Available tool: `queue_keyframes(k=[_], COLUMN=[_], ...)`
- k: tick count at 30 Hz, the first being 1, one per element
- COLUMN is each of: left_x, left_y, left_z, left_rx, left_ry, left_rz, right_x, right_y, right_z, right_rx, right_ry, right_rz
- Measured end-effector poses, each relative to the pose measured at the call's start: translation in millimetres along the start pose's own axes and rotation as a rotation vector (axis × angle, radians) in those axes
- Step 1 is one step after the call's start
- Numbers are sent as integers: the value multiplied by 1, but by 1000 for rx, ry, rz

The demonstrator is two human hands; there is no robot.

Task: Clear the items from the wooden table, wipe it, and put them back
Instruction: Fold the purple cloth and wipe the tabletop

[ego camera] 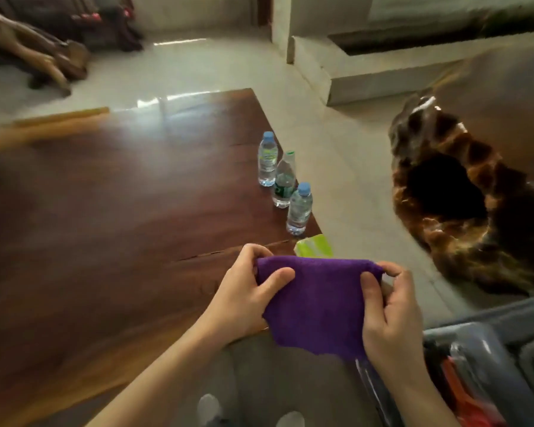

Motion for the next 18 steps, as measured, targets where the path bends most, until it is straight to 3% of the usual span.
queue_keyframes(k=[2,5,11,15,18], left_x=[-17,-44,-94,-104,-90], left_y=[40,92,171,214,239], left_z=[28,62,105,111,107], left_rx=[-199,-251,-34,149,162], left_ry=[-6,-79,-280,-329,-302], left_rz=[112,210,313,396,453], right_x=[4,3,-28,-41,-37], right_y=[-9,-28,-69,-100,-121], right_z=[-48,-111,-217,-255,-271], right_rx=[17,98,193,78,-10], right_ry=[77,183,483,574,574], right_rz=[-35,-118,-299,-287,-279])
Point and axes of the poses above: each hand's wrist, its own x-axis towards the middle knuckle, its own z-axis out of the back of the hand, y = z × x, the point moved 7 cm from there along x, towards the middle knuckle, and after that the axes turned 9 degrees about y, right-handed, at the moved point
